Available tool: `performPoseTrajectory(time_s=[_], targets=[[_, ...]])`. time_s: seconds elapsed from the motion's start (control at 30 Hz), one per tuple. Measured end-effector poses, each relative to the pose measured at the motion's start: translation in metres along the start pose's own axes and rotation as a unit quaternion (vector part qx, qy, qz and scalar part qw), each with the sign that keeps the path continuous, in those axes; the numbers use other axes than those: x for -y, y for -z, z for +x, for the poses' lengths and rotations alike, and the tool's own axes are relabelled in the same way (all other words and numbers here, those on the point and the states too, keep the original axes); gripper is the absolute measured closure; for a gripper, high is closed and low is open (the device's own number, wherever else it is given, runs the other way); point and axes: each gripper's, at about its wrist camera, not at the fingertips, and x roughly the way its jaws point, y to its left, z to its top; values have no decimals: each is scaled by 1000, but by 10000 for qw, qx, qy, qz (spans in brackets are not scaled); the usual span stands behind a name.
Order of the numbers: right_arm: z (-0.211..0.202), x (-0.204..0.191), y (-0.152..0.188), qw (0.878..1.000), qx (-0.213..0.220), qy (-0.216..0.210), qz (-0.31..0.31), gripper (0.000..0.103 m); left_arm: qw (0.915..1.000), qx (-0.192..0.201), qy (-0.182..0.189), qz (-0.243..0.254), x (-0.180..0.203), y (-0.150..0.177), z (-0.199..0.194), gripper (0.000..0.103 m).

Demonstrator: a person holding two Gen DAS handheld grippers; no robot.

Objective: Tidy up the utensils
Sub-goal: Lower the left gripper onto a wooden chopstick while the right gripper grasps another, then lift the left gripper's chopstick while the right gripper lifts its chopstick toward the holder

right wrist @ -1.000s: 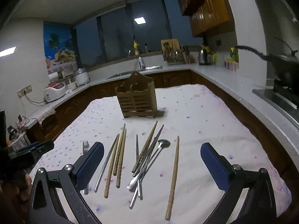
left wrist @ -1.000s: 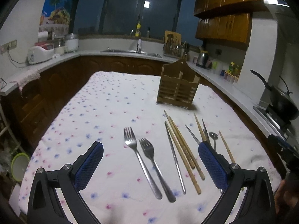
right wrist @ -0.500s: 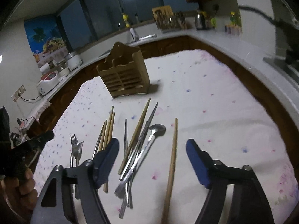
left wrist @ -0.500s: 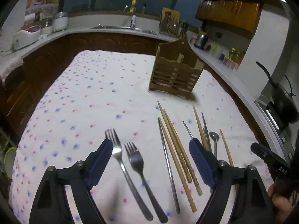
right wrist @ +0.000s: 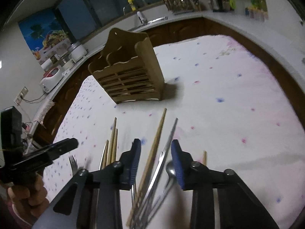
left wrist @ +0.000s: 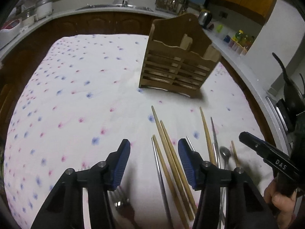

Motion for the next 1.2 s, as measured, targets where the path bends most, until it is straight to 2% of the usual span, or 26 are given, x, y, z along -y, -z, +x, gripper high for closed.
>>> performPoseTrajectory(time_s=[0.1, 0.27, 0.57, 0.63, 0.73, 0.83, 0.9, 0.97, 1.2], targets=[[21, 0, -12, 9998, -176, -76, 0, 76, 9999, -158, 32, 25, 3, -18, 25, 57], [56, 1, -26, 9986, -509, -152, 45, 79, 9985, -526, 55, 122, 8, -39, 72, 63], [88, 9, -38, 9965, -839, 12, -22, 81, 9951, -981, -44, 66, 2, -55, 125, 77], [94, 7, -39, 9956, -931, 38, -49, 81, 9939, -1093, -86, 111, 5, -55, 135, 78], [100, 4, -38, 9952, -967, 76, -111, 81, 9936, -1048, -264, 325, 14, -54, 140, 81], [102, 0, -38, 9952, -944, 142, -196, 82, 9928, -1016, -389, 494, 21, -52, 144, 94], [102, -4, -37, 9947, -905, 318, -357, 93, 9929, -987, -365, 557, 24, -51, 147, 95], [103, -2, -37, 9945, -899, 369, -384, 94, 9933, -961, -330, 548, 25, -50, 148, 96], [95, 8, -38, 9966, -816, 30, 59, 96, 9956, -860, -83, 370, 18, -49, 126, 98]])
